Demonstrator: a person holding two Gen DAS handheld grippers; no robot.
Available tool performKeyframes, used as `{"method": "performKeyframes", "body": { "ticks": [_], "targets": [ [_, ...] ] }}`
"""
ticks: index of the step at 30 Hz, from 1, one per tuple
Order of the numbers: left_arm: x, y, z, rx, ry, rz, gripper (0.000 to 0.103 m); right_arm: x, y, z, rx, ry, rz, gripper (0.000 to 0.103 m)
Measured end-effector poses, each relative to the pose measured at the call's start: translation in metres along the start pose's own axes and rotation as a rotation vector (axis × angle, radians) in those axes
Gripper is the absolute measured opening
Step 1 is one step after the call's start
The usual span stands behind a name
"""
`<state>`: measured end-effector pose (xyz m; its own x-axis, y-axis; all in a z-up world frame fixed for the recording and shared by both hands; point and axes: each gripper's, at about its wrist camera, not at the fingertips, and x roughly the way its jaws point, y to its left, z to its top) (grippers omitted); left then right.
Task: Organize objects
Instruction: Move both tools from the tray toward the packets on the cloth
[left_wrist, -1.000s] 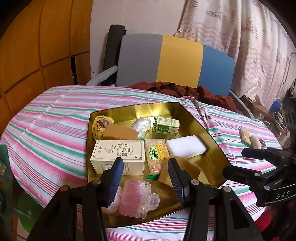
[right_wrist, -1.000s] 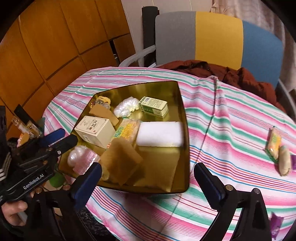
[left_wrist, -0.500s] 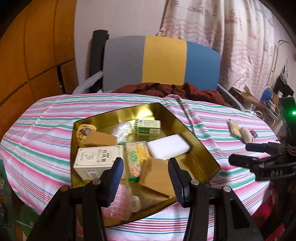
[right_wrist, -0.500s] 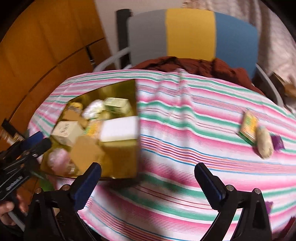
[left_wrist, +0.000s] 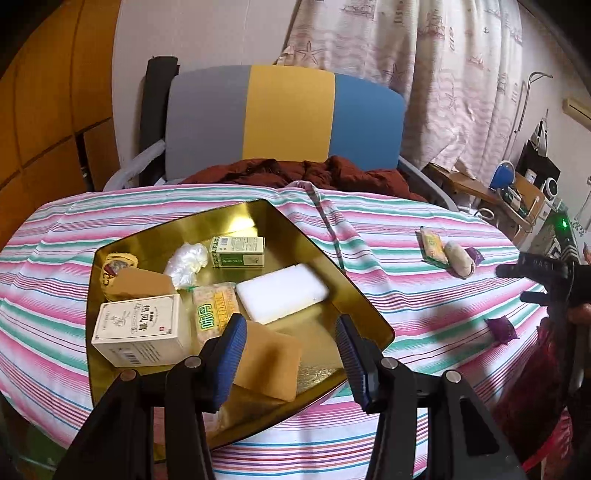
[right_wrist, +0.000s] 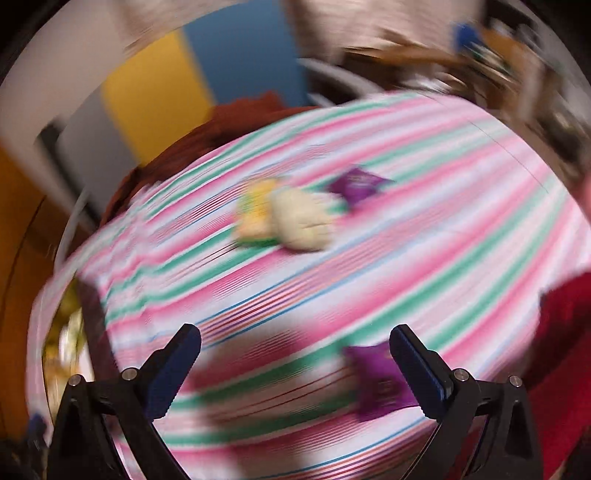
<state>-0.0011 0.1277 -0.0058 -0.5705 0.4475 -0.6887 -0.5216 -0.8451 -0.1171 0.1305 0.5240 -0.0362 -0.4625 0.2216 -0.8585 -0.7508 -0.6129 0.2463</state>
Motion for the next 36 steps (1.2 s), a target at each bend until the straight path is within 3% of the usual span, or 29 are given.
{"method": "performKeyframes", "body": {
  "ticks": [4, 6, 9, 10, 13, 15, 22, 30, 36],
  "targets": [
    [0.002, -0.004, -0.001, 0.005, 0.004, -0.017, 0.051, 0.014, -0.042, 0.006, 0.169, 0.064, -0.035, 0.103],
    [0.004, -0.005, -0.002, 0.003, 0.011, -0.023, 0.051, 0.029, -0.051, 0.004, 0.202, 0.126, -0.057, 0.103],
    [0.007, -0.008, -0.002, 0.008, 0.017, -0.029, 0.051, 0.038, -0.047, 0.004, 0.201, 0.181, -0.021, 0.103],
    [0.007, -0.01, -0.002, 0.01, 0.019, -0.032, 0.051, 0.041, -0.04, 0.004, 0.182, 0.208, 0.027, 0.103],
    [0.009, -0.013, -0.003, 0.022, 0.025, -0.032, 0.051, 0.049, -0.014, 0.0, 0.157, 0.29, 0.313, 0.103],
    [0.01, -0.014, -0.003, 0.024, 0.028, -0.032, 0.051, 0.047, 0.002, 0.0, 0.145, 0.289, 0.402, 0.103],
    [0.012, -0.02, -0.002, 0.043, 0.04, -0.045, 0.051, 0.04, 0.004, 0.017, 0.104, 0.21, 0.334, 0.103],
    [0.016, -0.051, 0.007, 0.114, 0.044, -0.136, 0.051, 0.024, -0.044, 0.036, 0.154, -0.002, 0.117, 0.103],
    [0.031, -0.095, 0.015, 0.19, 0.081, -0.234, 0.05, 0.019, -0.077, 0.035, 0.31, -0.053, 0.152, 0.103]
  ]
}}
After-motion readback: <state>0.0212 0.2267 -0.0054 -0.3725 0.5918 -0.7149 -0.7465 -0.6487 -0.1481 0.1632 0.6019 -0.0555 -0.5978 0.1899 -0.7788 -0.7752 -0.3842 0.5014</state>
